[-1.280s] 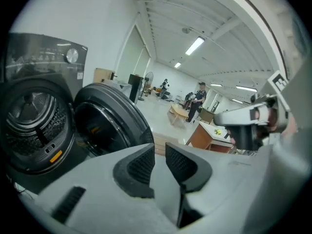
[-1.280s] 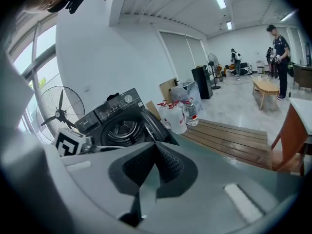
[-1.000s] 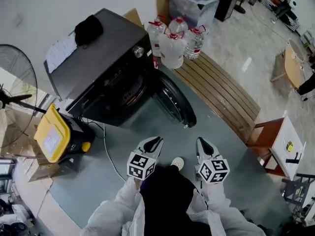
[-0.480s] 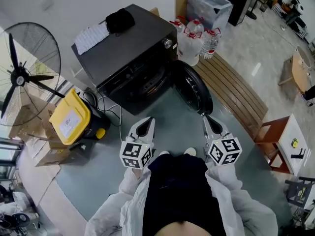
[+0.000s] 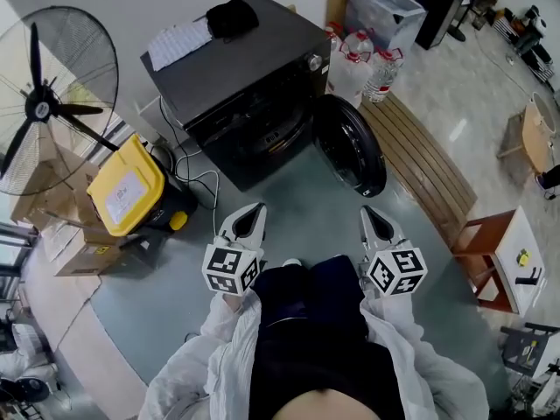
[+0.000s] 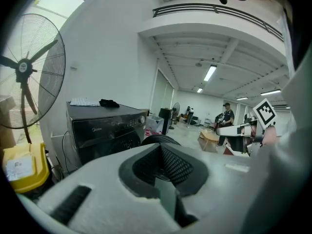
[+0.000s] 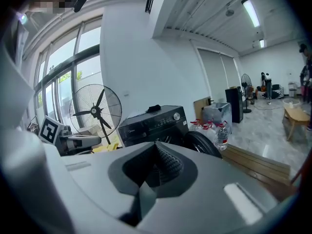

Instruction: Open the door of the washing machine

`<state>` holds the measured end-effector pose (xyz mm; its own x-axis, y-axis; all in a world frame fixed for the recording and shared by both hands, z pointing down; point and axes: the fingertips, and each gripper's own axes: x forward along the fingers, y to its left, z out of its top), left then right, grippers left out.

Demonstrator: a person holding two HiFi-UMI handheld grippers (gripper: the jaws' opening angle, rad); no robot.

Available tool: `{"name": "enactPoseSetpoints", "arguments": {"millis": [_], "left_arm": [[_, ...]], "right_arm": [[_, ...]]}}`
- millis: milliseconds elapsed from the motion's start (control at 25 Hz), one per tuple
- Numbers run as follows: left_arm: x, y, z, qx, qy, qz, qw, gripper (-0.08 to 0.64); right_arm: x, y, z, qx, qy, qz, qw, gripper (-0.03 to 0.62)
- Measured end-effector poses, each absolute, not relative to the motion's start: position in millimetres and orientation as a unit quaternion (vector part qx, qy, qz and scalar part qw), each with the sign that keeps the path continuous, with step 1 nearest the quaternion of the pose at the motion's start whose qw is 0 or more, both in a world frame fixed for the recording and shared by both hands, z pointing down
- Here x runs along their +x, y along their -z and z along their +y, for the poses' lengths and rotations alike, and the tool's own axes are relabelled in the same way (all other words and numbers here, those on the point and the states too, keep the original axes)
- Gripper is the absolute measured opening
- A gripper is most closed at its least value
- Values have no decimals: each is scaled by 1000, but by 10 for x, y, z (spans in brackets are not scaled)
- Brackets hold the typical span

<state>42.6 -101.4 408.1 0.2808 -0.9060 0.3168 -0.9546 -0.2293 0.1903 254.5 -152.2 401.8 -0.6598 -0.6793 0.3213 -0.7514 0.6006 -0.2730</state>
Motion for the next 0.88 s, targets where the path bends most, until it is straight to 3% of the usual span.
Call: {"name": "enactPoseSetpoints", "arguments": {"millis": [880], "left_arm": [[382,-4160,-846,774,-57,-602,186,-2]], "right_arm": [[2383,-4118,-1278,391,-201,-891,113,11]]}}
